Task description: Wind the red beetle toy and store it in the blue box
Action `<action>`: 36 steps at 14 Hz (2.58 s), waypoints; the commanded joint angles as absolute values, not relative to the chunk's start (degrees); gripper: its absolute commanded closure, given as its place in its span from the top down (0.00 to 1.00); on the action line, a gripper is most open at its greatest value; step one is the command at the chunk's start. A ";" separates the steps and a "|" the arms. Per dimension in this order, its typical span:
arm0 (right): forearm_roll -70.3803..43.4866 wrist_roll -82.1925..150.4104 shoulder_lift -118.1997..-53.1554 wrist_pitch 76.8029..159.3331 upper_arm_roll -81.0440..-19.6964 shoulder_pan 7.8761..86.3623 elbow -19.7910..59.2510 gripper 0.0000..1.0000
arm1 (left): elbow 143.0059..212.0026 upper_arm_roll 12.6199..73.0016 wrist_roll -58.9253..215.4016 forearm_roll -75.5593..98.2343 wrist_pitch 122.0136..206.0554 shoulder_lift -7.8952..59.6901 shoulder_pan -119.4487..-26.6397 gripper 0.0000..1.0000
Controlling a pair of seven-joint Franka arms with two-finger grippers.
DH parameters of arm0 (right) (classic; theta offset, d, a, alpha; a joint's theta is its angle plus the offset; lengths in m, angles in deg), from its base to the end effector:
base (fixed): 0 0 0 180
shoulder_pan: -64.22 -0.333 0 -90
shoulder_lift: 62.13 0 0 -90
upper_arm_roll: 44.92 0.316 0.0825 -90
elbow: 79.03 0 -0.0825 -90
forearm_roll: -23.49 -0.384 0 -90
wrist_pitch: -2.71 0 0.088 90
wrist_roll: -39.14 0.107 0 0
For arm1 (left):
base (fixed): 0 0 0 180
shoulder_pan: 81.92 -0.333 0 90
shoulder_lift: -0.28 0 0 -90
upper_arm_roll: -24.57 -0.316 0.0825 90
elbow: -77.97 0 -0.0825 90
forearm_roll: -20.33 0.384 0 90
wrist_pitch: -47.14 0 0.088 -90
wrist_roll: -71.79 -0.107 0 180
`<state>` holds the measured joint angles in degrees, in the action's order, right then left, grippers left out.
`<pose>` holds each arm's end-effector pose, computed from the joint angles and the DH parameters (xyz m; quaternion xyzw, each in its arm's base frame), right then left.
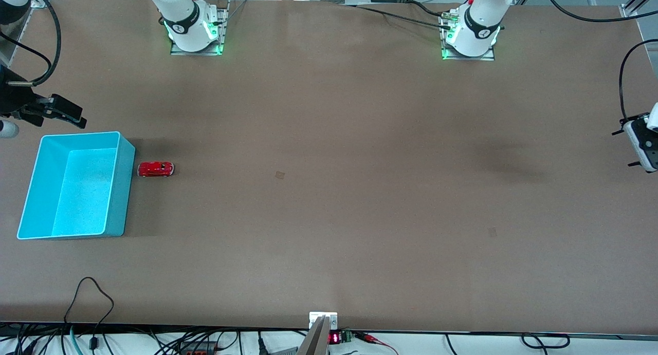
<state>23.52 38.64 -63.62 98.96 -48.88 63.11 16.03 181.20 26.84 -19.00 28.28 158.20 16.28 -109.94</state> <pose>0.5683 -0.0279 0.5775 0.9998 -0.0205 -0.0026 0.0011 0.5483 0.2766 0.3807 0.8237 -0.5596 -0.0860 0.0301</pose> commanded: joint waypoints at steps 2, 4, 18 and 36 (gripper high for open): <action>23.49 39.58 -64.41 98.77 -48.70 62.64 15.54 1.00 | 174.83 28.78 -12.00 29.21 148.23 16.54 -109.25 1.00; 23.40 39.58 -65.11 99.39 -48.52 61.50 15.45 1.00 | 172.29 31.59 -5.42 29.21 142.96 15.49 -109.17 1.00; 23.93 31.78 -71.26 107.72 -48.44 58.68 21.59 1.00 | 162.34 64.03 55.32 28.77 120.52 12.05 -109.08 1.00; 24.10 -41.53 -85.68 129.80 -48.44 64.13 33.55 1.00 | 176.49 27.21 74.60 18.40 144.34 -1.30 -80.42 1.00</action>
<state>23.60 -37.62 -85.99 128.93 -48.98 63.12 31.19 169.92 29.86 73.75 20.11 141.03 3.97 -82.75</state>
